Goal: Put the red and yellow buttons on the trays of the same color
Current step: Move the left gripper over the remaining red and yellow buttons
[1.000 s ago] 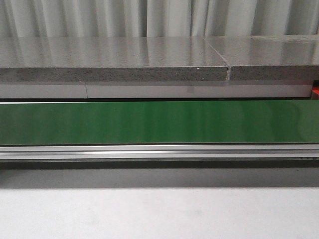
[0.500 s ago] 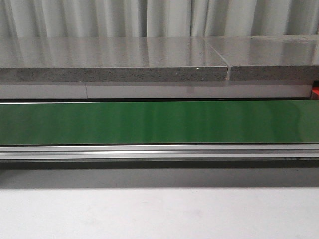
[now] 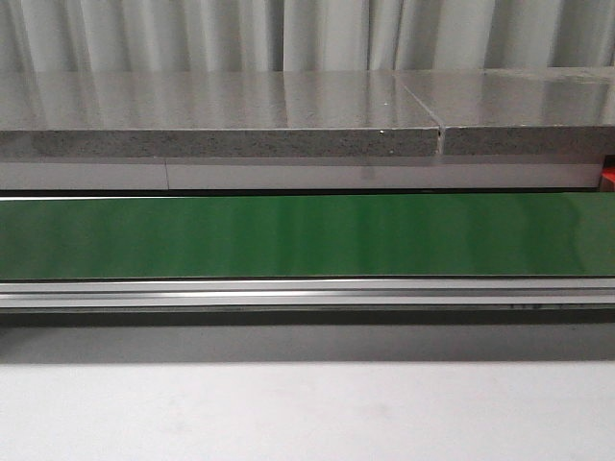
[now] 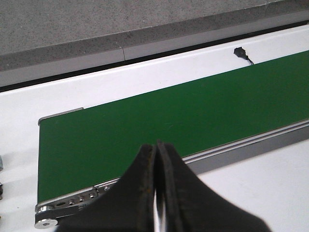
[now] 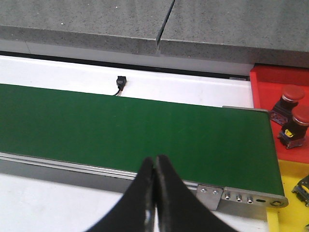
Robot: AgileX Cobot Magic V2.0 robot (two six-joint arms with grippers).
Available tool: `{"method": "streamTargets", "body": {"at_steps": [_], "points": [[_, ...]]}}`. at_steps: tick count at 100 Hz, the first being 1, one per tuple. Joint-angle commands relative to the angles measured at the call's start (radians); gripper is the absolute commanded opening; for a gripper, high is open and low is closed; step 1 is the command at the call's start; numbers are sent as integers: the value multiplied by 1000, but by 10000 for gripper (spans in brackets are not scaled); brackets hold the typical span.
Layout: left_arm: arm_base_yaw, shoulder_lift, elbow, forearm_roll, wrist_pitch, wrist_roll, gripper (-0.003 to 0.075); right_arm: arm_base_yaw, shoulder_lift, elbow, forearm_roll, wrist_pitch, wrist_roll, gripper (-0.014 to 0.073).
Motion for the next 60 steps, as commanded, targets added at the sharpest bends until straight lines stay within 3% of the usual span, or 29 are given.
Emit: {"method": "streamTargets", "body": {"at_steps": [1,39,60], "points": [[-6,6,-27,-19,-96,-2,-21,1,8,-25,5,-73,-5,-66],[-4,43,3,14,-171,-5,-21,1,8,-25,5,-74,-5,-66],[45,195,-38,29,-214,-171,-21,1,8,-25,5,-74,-5,-66]]}}
